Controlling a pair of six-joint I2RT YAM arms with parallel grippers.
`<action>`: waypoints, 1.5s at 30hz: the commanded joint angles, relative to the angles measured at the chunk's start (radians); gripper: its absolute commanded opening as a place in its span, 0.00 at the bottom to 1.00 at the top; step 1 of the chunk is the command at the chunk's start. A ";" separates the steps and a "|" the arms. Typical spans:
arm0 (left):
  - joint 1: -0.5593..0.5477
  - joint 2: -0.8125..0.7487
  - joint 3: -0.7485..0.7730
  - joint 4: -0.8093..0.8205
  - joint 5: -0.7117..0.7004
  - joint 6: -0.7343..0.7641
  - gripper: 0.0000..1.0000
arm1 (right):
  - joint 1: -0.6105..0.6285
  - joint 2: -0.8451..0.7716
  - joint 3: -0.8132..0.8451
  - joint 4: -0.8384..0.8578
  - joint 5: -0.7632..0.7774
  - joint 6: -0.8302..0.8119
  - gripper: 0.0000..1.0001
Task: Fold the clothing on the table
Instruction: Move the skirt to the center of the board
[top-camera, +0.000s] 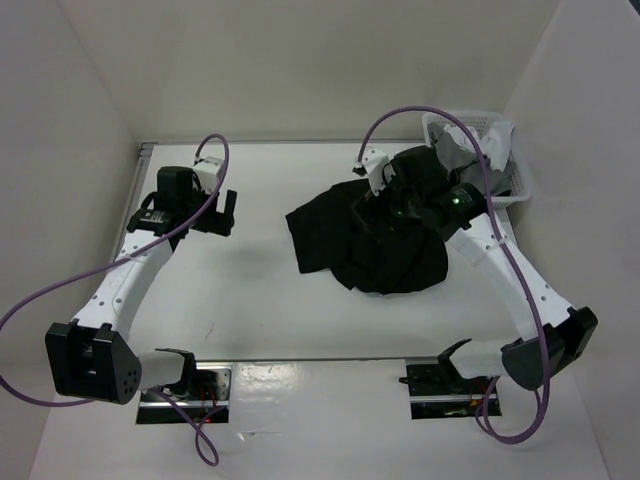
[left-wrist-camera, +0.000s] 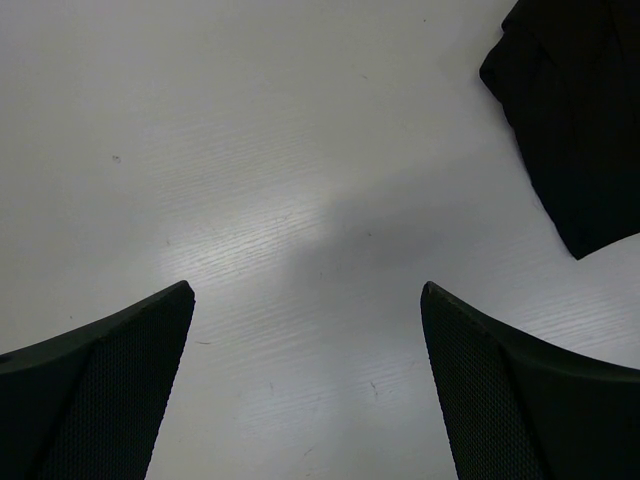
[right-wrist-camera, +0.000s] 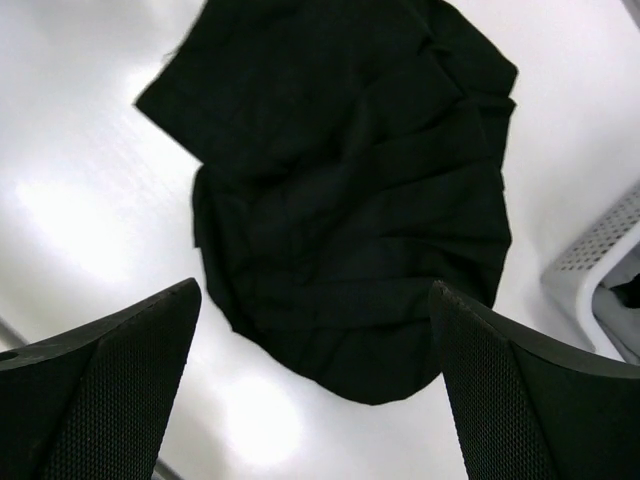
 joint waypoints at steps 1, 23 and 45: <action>-0.004 0.002 -0.006 -0.006 0.035 0.027 1.00 | 0.046 0.033 -0.070 0.106 0.128 0.001 0.99; -0.004 0.091 0.025 -0.029 -0.097 -0.022 1.00 | 0.351 0.570 -0.089 0.347 0.257 0.061 0.99; -0.004 0.100 0.025 -0.029 -0.097 -0.022 1.00 | 0.410 0.823 -0.034 0.396 0.265 0.042 0.48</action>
